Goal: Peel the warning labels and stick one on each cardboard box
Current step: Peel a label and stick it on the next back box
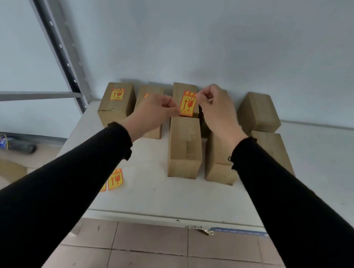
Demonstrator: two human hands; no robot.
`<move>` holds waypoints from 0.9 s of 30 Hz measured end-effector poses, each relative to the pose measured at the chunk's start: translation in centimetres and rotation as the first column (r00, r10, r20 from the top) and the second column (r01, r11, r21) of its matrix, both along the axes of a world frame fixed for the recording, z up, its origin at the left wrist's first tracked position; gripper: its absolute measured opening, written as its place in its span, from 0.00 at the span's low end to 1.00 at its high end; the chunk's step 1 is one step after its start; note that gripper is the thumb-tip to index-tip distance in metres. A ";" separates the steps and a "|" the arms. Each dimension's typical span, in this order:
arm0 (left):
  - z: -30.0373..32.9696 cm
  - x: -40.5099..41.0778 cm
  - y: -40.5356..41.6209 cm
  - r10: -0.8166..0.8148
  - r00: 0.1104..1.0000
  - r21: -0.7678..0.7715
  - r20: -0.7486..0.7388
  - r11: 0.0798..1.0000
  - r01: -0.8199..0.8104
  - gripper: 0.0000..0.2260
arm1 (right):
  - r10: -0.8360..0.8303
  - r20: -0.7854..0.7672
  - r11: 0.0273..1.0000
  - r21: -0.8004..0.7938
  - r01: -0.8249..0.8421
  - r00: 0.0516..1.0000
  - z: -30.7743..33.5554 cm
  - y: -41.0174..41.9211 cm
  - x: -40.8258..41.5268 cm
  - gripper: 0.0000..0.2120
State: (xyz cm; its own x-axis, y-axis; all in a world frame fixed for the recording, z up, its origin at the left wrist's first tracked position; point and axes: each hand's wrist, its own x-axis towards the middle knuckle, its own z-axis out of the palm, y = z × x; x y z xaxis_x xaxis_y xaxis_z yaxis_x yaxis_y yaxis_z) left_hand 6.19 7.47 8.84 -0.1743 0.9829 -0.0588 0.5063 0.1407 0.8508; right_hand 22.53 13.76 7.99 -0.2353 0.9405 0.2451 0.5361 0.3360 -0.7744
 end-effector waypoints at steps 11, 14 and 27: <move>0.3 0.6 11.6 0.163 0.986 -0.255 0.025 0.955 -0.151 0.04 | -0.011 0.174 1.000 0.002 0.011 0.985 -0.5 12.0 -2.2 0.03; -0.2 0.5 12.9 0.215 0.974 -0.325 0.070 0.928 -0.181 0.02 | 0.001 0.255 1.000 -0.015 0.003 0.967 -1.6 13.2 -2.9 0.04; -2.0 0.0 13.9 0.175 0.985 -0.356 0.009 0.921 -0.161 0.08 | 0.003 0.314 1.000 -0.009 0.000 0.950 -4.5 13.9 -3.4 0.04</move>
